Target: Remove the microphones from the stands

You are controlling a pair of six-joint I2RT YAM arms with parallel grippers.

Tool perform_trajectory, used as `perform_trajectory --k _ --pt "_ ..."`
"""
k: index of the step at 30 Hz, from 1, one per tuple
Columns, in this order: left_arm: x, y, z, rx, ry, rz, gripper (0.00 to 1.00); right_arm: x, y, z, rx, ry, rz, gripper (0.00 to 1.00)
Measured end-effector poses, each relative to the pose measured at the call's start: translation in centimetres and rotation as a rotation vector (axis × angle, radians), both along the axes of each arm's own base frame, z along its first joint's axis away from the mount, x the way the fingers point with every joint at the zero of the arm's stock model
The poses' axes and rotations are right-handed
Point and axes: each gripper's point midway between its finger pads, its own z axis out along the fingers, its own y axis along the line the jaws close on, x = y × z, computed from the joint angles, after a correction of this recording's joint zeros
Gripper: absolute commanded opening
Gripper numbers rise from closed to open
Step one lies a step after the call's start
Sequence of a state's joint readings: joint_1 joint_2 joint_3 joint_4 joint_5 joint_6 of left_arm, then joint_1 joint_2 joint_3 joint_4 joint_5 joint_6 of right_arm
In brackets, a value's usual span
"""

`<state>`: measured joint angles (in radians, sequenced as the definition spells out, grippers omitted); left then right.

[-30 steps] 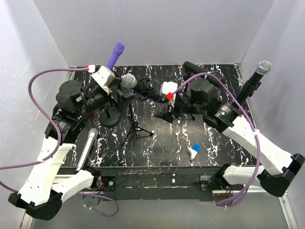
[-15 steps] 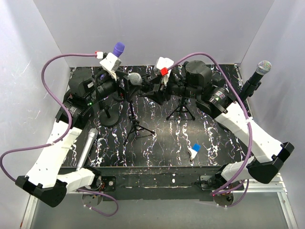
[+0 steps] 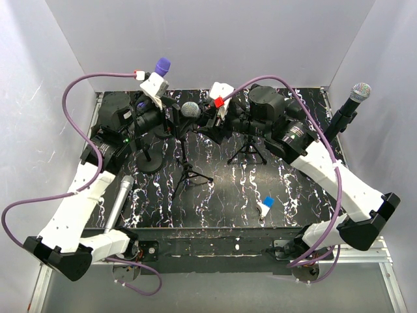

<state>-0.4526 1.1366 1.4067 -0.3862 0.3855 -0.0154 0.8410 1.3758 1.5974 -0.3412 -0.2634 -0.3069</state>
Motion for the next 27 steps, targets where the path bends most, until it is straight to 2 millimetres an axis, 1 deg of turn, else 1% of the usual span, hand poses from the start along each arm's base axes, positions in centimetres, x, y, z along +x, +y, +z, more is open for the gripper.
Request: perform_trajectory --k 3,7,10,13,15,17,18,20,21,22,27 --pt "-0.3 -0.5 -0.4 0.002 0.008 -0.036 0.86 0.1 0.0 -0.2 -0.007 -0.007 0.0 0.68" --pt "-0.1 -1.3 -0.7 0.011 0.002 -0.081 0.79 0.1 0.0 -0.2 -0.006 -0.009 0.001 0.68" --pt "0.2 -1.7 -1.1 0.023 -0.004 -0.102 0.66 0.1 0.1 -0.2 -0.005 -0.01 0.002 0.68" --pt "0.5 -2.1 -1.5 0.035 -0.012 -0.118 0.5 0.1 0.1 -0.2 -0.004 -0.01 0.003 0.67" --pt "0.5 -2.2 -1.5 0.043 -0.021 -0.128 0.42 0.1 0.1 -0.2 -0.006 -0.01 0.002 0.67" --pt "0.5 -2.1 -1.4 0.057 -0.034 -0.13 0.31 0.2 0.2 -0.3 -0.008 -0.011 -0.001 0.65" --pt "0.5 -2.0 -1.3 0.063 -0.04 -0.129 0.27 0.4 0.3 -0.4 -0.011 -0.014 -0.005 0.65" --pt "0.3 -1.8 -1.1 0.076 -0.038 -0.126 0.14 0.6 0.4 -0.4 -0.012 -0.021 -0.012 0.63" --pt "0.2 -1.6 -0.9 0.079 -0.036 -0.122 0.05 0.8 0.5 -0.4 -0.013 -0.027 -0.021 0.61" --pt "0.2 -1.4 -0.5 0.081 -0.034 -0.116 0.0 1.1 0.5 -0.4 -0.015 -0.034 -0.034 0.6" --pt "-0.4 -0.1 2.8 0.083 -0.081 -0.067 0.0 2.4 0.4 -0.5 -0.02 -0.063 -0.089 0.59"
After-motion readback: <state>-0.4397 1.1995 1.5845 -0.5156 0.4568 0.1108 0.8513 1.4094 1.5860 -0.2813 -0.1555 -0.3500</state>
